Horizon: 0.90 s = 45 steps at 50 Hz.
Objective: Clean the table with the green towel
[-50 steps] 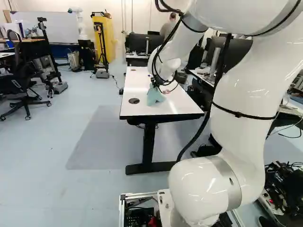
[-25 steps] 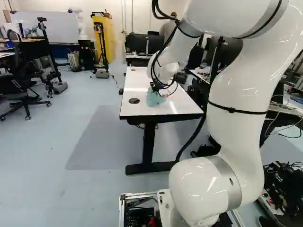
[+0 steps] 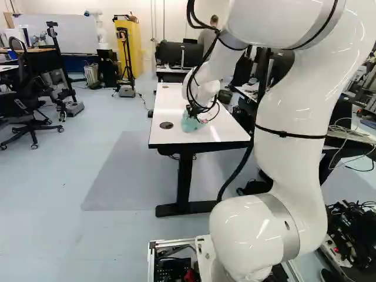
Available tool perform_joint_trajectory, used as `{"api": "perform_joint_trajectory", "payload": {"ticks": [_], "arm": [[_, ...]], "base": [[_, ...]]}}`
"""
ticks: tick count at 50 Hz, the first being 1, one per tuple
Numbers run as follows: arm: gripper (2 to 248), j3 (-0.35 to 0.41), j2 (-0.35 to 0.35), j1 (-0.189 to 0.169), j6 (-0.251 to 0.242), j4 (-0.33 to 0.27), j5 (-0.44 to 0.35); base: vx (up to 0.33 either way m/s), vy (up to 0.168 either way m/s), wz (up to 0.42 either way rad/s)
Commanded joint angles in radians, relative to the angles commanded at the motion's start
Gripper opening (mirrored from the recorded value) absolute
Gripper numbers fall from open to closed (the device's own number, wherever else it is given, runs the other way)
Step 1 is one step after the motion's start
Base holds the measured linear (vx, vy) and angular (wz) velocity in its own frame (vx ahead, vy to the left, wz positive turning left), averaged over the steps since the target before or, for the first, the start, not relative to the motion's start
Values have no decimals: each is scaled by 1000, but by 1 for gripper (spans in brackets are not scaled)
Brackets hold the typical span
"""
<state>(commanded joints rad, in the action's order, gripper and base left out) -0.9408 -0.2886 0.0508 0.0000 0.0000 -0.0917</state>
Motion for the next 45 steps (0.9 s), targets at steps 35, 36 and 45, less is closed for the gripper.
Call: {"api": "perform_joint_trajectory", "payload": {"ticks": [35,36,45], "arm": [[21,0,0,0,0,0,92],[21,0,0,0,0,0,92],[21,-13,-10,2,0,0,92]], "base": [[0,0,0],[0,0,0],[0,0,0]]}}
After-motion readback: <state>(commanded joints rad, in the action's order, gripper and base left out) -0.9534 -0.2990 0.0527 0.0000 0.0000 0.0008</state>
